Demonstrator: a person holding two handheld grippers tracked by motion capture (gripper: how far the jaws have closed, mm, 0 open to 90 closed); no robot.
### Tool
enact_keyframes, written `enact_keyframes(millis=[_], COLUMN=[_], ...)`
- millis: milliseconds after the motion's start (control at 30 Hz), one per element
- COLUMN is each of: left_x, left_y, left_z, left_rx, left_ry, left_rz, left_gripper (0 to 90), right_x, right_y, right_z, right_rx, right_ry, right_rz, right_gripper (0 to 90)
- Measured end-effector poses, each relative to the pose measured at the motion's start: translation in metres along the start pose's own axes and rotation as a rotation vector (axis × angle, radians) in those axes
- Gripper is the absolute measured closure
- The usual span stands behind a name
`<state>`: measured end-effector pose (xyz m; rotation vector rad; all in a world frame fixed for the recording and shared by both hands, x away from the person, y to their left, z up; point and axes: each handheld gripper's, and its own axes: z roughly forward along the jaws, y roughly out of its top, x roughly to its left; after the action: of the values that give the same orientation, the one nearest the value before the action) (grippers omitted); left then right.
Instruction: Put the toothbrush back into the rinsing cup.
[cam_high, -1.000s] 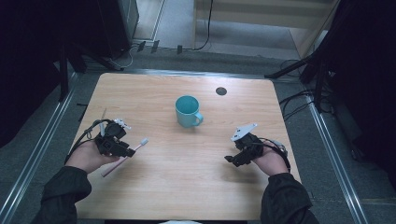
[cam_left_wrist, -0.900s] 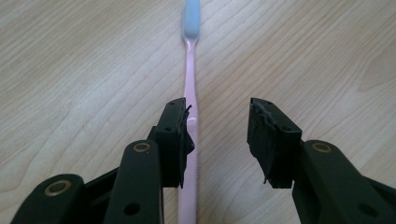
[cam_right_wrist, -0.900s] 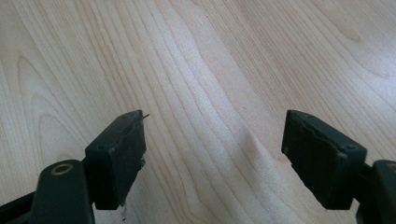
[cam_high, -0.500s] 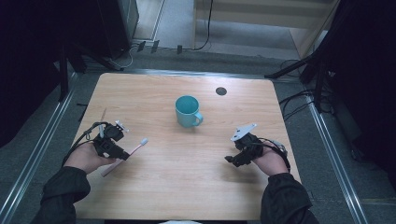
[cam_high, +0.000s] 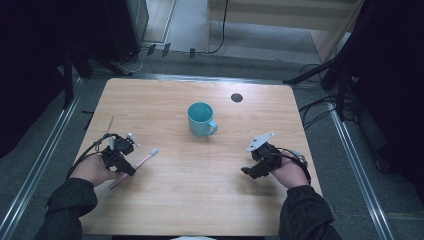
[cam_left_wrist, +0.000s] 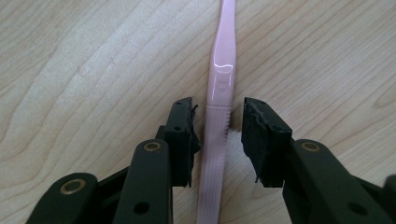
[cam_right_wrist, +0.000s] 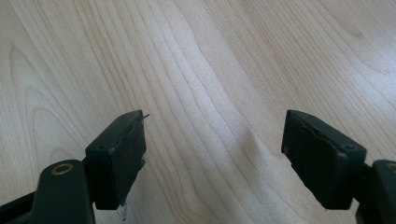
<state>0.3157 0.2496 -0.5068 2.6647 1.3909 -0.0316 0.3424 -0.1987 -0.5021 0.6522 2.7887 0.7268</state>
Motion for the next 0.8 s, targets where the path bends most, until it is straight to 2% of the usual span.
enact_keyframes(millis=[167, 267, 300, 333, 567, 800], left_x=[-0.001, -0.005, -0.005, -0.009, -0.012, -0.008], left_y=[0.001, 0.003, 0.003, 0.005, 0.007, 0.007], left_z=[0.0, 0.001, 0.001, 0.002, 0.001, 0.001], left_rx=[0.005, 0.023, 0.023, 0.041, 0.039, 0.032], left_ry=[0.024, 0.068, 0.068, 0.093, 0.092, 0.072], left_rz=[0.009, 0.04, 0.04, 0.05, 0.055, -0.004], left_gripper=[65.0, 66.8, 68.3, 68.7, 75.1, 78.3], right_x=[0.0, 0.0, 0.0, 0.0, 0.0, 0.0], right_y=[0.0, -0.001, -0.001, -0.001, -0.002, -0.003], right_z=[0.0, 0.001, 0.001, 0.0, -0.001, 0.0], right_rx=[0.002, 0.008, 0.008, 0.013, 0.016, 0.02], right_ry=[-0.005, -0.005, -0.005, -0.006, -0.016, -0.017], right_rz=[-0.004, -0.007, -0.007, -0.005, -0.004, -0.004], right_gripper=[21.7, 21.7, 21.7, 21.7, 21.8, 21.8])
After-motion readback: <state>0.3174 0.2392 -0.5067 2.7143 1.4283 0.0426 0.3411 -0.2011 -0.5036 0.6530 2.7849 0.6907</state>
